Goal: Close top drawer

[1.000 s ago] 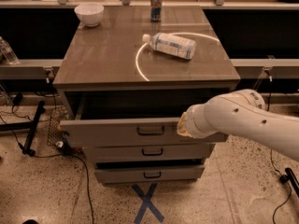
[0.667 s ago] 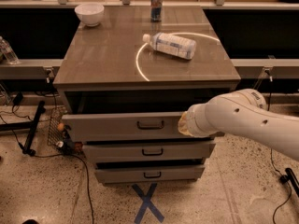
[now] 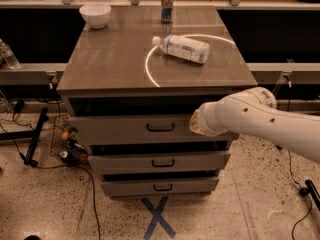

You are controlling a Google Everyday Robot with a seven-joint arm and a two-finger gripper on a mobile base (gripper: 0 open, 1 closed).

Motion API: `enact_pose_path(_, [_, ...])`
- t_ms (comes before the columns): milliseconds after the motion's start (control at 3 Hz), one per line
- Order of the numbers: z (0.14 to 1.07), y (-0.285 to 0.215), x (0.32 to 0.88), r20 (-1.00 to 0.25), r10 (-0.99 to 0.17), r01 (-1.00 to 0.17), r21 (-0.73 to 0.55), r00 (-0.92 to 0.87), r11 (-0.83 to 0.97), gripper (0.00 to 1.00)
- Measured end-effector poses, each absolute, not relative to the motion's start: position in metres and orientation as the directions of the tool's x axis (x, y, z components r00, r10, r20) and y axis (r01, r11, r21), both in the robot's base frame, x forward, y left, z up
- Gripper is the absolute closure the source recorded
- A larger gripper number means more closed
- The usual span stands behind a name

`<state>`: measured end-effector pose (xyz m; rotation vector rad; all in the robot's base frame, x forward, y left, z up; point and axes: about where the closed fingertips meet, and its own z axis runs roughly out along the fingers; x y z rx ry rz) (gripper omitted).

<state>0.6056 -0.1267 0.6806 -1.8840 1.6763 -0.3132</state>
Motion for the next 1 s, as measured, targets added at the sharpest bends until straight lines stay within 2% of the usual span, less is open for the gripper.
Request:
enact_pose_path(333, [0.6808,-0.1321,0.6243,-0.199,-0.963,-0.805,-0.592,0.180,-0.028,1.00])
enact_pose_path(1000, [0.6808,-0.1320,0.6241,-0.199,-0.963,-0.805,-0.592,0.180,-0.028,1.00])
